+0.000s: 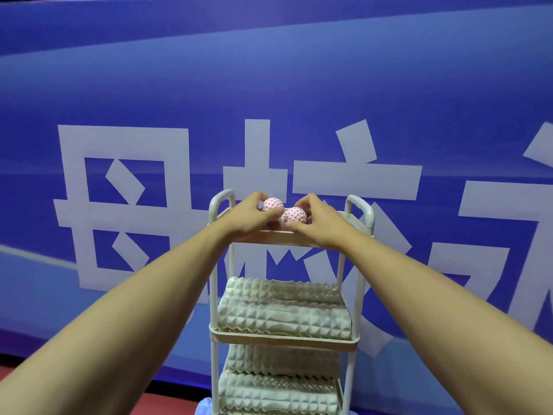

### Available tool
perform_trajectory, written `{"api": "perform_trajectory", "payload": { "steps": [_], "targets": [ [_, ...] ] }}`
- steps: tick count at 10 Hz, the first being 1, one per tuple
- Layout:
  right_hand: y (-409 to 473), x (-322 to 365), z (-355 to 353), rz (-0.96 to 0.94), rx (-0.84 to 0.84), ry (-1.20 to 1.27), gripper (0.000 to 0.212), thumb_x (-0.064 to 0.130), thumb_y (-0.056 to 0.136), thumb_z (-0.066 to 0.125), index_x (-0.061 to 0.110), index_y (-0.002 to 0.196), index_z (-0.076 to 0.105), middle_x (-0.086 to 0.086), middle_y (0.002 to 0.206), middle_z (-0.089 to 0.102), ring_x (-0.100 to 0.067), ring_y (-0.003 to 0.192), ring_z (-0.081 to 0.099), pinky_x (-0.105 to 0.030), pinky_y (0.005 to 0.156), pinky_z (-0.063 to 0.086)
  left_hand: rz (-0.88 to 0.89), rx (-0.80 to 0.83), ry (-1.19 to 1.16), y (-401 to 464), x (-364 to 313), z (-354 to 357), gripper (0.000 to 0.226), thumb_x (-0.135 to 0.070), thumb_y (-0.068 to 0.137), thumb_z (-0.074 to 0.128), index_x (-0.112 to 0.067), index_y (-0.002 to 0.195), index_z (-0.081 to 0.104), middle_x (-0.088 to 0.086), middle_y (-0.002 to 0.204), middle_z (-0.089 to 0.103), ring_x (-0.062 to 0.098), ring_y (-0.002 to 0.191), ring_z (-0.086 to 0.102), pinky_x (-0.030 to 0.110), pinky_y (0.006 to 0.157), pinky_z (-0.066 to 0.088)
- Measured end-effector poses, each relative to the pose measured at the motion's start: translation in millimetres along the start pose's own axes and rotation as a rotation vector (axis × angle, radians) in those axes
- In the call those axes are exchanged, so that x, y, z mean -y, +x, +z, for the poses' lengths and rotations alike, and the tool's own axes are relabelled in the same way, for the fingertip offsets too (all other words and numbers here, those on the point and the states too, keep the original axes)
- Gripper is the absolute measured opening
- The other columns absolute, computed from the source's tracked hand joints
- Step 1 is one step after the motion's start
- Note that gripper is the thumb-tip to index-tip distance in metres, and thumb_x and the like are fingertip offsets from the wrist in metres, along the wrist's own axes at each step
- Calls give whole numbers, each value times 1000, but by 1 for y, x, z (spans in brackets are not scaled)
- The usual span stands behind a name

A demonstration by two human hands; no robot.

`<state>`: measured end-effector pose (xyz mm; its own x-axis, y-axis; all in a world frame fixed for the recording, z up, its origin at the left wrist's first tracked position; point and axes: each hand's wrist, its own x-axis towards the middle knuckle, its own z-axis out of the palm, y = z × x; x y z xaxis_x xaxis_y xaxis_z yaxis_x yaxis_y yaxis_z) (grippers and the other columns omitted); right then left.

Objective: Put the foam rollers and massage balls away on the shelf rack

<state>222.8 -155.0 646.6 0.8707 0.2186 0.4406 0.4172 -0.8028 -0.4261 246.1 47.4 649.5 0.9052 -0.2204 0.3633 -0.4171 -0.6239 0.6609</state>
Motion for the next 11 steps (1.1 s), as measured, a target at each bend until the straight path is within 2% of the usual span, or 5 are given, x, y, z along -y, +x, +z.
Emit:
{"api": "perform_trajectory", "payload": {
  "steps": [2, 4, 6, 9, 11],
  "targets": [
    [-1, -2, -3, -44, 0, 5, 51, 45, 93, 67, 21, 136, 55, 3, 130, 62, -12, 107, 61, -28, 88, 54, 30, 75, 12, -2, 3, -9, 53, -50, 81, 75, -27, 123, 53, 1, 111, 70, 16, 98, 69, 37, 91, 59],
    [-4, -2, 0, -45, -44, -1, 35, 38, 97, 61, 23, 129, 59, 6, 124, 64, -10, 102, 61, -27, 85, 54, 58, 68, 112, -6, 3, -10, 41, -50, 86, 72, -23, 117, 70, -2, 106, 73, 15, 94, 68, 30, 83, 58],
    [-7, -1, 2, -76, -54, -46, 32, 34, 98, 60, 20, 126, 64, 3, 121, 66, -12, 104, 62, -26, 87, 53, 55, 42, 171, -7, -2, -11, 34, -24, 91, 67, -21, 125, 65, 0, 108, 68, 14, 90, 65, 17, 67, 48],
    [-10, 6, 0, -87, 0, -179, 33, 40, 102, 50, 20, 126, 61, 3, 116, 64, -16, 98, 60, -28, 79, 44, 134, -86, 247, -23, -3, -3, 29, -36, 92, 65, -21, 116, 70, 0, 108, 73, 14, 94, 68, 33, 85, 59],
    [-32, 20, -10, -104, -7, -232, 41, 39, 106, 43, 20, 142, 52, 0, 144, 50, -21, 123, 53, -35, 99, 44, 148, -167, 371, -46, -3, 0, 42, -46, 100, 53, -21, 134, 59, 3, 137, 57, 20, 118, 56, 35, 95, 49]
  ]
}}
